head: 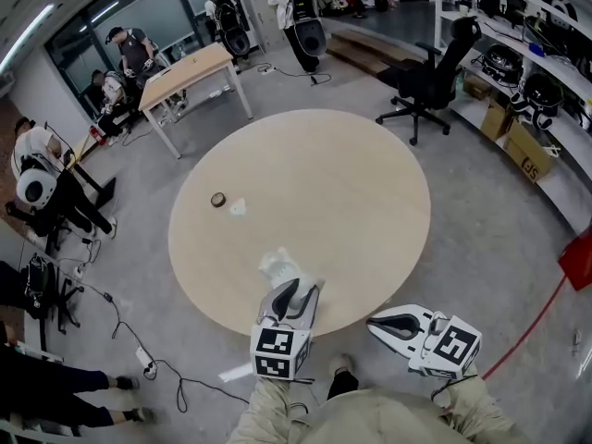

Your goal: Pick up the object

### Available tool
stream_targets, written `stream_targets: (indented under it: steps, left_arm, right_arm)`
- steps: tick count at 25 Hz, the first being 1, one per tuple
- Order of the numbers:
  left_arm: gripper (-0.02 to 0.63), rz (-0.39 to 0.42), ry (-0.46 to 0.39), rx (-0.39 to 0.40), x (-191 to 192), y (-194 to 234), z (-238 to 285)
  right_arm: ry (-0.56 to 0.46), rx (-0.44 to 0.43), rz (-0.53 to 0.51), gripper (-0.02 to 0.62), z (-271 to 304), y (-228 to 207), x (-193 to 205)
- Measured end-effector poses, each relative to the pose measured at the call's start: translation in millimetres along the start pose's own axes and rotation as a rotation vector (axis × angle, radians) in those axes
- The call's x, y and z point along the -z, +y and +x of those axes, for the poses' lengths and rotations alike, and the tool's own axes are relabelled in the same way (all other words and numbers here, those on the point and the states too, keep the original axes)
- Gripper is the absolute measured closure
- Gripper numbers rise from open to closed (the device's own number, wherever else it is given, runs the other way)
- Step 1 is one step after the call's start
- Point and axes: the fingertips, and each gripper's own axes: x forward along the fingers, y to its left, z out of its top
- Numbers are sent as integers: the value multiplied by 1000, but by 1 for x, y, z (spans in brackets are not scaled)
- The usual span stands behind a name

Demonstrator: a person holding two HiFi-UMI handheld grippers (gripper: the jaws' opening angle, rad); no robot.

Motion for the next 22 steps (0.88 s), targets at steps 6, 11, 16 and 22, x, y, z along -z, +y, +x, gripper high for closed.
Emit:
stream_targets:
  steps: [6, 11, 16, 22]
  left_arm:
    - [457, 26, -38, -31, -8, -36, -42]
    - [457, 31, -79, -61, -12, -75, -87]
    - [457, 70, -84, -53, -8, -110, -122]
    - [457, 75, -100, -39, 0, -135, -153]
  right_arm:
    - [-21, -21, -28, 592, -31, 32, -2]
    - [-31, -40, -41, 592, -61, 62, 4]
    - [-49, -50, -51, 592, -80, 85, 3]
    - [-71, -20, -69, 592, -97, 108, 2]
